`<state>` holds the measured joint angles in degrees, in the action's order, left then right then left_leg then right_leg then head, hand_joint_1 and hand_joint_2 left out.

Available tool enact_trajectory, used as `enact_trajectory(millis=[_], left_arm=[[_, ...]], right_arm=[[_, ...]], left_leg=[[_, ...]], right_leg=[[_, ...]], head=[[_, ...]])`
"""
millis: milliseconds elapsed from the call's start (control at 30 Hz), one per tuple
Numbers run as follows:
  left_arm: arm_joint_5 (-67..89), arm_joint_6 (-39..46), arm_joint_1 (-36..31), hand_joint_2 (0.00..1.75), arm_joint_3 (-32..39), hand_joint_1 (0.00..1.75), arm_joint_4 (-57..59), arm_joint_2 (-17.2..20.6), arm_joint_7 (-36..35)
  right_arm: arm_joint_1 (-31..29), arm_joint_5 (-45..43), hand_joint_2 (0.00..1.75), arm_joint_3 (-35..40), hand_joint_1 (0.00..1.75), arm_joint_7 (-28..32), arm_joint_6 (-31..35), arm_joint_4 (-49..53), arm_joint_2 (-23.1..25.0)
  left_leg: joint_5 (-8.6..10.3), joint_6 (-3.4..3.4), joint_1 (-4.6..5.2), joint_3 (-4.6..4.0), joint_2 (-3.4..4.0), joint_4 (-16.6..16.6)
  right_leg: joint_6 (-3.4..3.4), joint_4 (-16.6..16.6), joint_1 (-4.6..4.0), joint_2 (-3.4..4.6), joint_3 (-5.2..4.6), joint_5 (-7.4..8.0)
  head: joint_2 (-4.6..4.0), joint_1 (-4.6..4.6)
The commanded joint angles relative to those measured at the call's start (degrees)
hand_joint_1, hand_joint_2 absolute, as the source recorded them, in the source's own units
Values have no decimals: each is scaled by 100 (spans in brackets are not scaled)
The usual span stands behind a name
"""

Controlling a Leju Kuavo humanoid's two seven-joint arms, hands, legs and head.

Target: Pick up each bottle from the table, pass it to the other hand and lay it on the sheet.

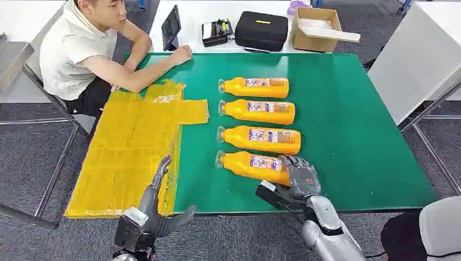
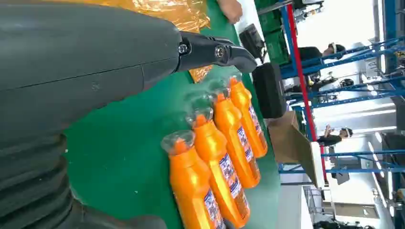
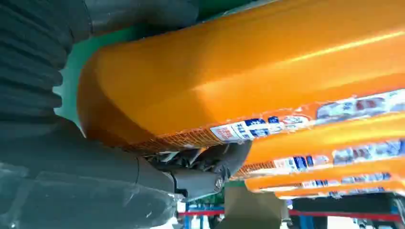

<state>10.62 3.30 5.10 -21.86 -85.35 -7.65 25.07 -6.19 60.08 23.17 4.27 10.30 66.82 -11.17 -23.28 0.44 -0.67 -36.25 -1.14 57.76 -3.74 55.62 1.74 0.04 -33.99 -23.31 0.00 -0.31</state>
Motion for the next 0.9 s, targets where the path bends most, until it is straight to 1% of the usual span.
enact_trajectory(millis=[33,67,100,133,167,200,267,300,333,367,400,433,467,500,533,567,600,633,700,733,767,800,833,867,900], left_arm=[[-680,-31,-78,175,202,0,234,-188,147],[-1043,-110,-63,175,248,0,231,-256,61],[-1037,-111,-58,175,218,0,236,-266,63],[-1238,-140,-76,175,132,0,289,-248,53],[-1261,-126,-78,175,107,0,315,-241,64],[-1275,-113,-80,175,94,0,340,-243,74],[-1426,21,-78,175,90,0,391,-283,171],[-1442,28,-84,175,74,0,402,-277,174],[-1700,5,-64,175,132,0,409,-321,162],[-1749,8,-66,175,127,0,414,-316,161],[-1749,8,-66,175,127,0,414,-316,161],[-1893,169,-33,175,230,0,441,-392,136],[-1950,242,-33,175,225,0,467,-398,130],[-2028,276,-25,175,237,0,500,-416,82],[-2522,-63,-36,175,104,0,666,-353,-279],[-2806,-297,-47,175,3,0,783,-292,-314],[-2863,-297,-53,175,-45,0,846,-267,-256],[-3110,-478,-53,175,-131,0,917,-226,-234],[-3128,-483,-52,175,-154,0,927,-215,-222],[-3374,-796,-89,175,-279,0,927,-131,-233],[-3416,-940,-117,175,-360,0,935,-81,-235],[-3496,-1284,-218,175,-553,0,1030,34,-283],[-3499,-1292,-240,175,-558,0,1073,34,-282],[-3505,-1303,-254,175,-563,0,1106,31,-276],[-3505,-1303,-254,175,-563,0,1106,31,-276]], right_arm=[[370,-1304,175,-1,175,970,-72,701,216],[432,-1598,175,-48,175,1183,-39,860,257],[428,-1579,175,-23,175,1169,-44,903,273],[483,-2055,175,-57,175,1398,-180,1115,298],[480,-2063,175,-43,175,1395,-184,1155,292],[473,-2077,175,-41,175,1384,-197,1183,293],[524,-2484,175,-106,175,1625,-244,1362,351],[536,-2493,175,-101,175,1622,-244,1420,342],[573,-2682,175,-124,175,1653,-346,1515,330],[584,-2721,175,-131,175,1686,-344,1544,333],[584,-2721,175,-131,175,1686,-344,1544,333],[675,-2851,175,-211,175,1847,-246,1695,359],[738,-2927,175,-255,161,1967,-194,1774,395],[786,-3053,175,-291,162,2085,-183,1852,442],[877,-3465,175,-372,166,2368,-225,2037,601],[843,-3478,175,-334,164,2367,-218,2050,648],[815,-3467,175,-299,166,2366,-208,2033,665],[729,-3480,175,-233,169,2338,-243,1946,681],[685,-3475,175,-217,169,2341,-240,1883,690],[610,-3562,175,-172,175,2396,-327,1765,712],[562,-3576,175,-133,175,2422,-357,1700,738],[377,-3576,175,3,175,2456,-452,1404,841],[322,-3576,175,35,175,2458,-456,1314,883],[282,-3567,175,69,175,2478,-449,1238,907],[282,-3567,175,69,175,2478,-449,1238,907]], left_leg=[[-12,-1,-2,21,10,-2],[-21,-2,-6,33,19,1],[-18,-2,-3,22,19,2],[-10,-2,0,10,11,0],[-5,-1,2,1,6,-2],[-12,-1,0,10,9,0],[-5,0,1,-5,6,-2],[-14,1,0,11,12,0],[-9,1,0,0,11,0],[-17,2,-2,13,18,3],[-11,1,0,3,8,0],[-8,0,1,-2,6,-1],[-14,0,0,9,13,0],[-11,0,1,3,5,-1],[-8,0,0,-3,2,-2],[-26,-1,-4,26,12,3],[-12,-2,1,8,7,-5],[-20,-3,0,24,16,-6],[-16,-2,-1,13,21,-5],[-10,-2,-1,1,18,-5],[-17,-2,0,17,25,-5],[-24,-3,-2,30,29,-3],[-7,-3,1,3,18,-8],[-14,-4,-2,16,26,-7],[-10,-3,-2,11,22,-8]], right_leg=[[22,-1,-6,0,20,-12],[30,-1,-12,5,32,-17],[26,2,-9,7,20,-14],[17,2,-5,2,8,-8],[13,2,-2,-2,0,-5],[20,2,-5,-1,11,-11],[10,0,-2,1,-2,-4],[18,1,-4,3,14,-12],[13,0,-2,4,0,-7],[22,0,-6,6,14,-13],[17,0,-3,0,7,-10],[15,0,-1,-1,1,-8],[22,0,-4,3,10,-11],[19,0,-3,-4,7,-12],[16,-1,-3,-5,1,-9],[34,1,-10,-3,30,-24],[21,-2,-3,-1,10,-12],[29,-3,-5,6,23,-17],[22,-4,-6,12,12,-10],[15,-4,-5,11,-1,-4],[24,-3,-6,13,12,-10],[32,-4,-9,13,25,-15],[17,-5,-3,5,-2,-3],[24,-6,-8,11,11,-7],[20,-8,-6,13,7,-4]], head=[[0,0],[0,0],[0,0],[0,0],[0,0],[0,0],[0,0],[0,0],[0,0],[0,0],[0,0],[0,0],[0,0],[0,0],[0,0],[0,0],[0,0],[0,0],[0,0],[0,0],[0,0],[0,0],[0,0],[0,0],[0,0]])
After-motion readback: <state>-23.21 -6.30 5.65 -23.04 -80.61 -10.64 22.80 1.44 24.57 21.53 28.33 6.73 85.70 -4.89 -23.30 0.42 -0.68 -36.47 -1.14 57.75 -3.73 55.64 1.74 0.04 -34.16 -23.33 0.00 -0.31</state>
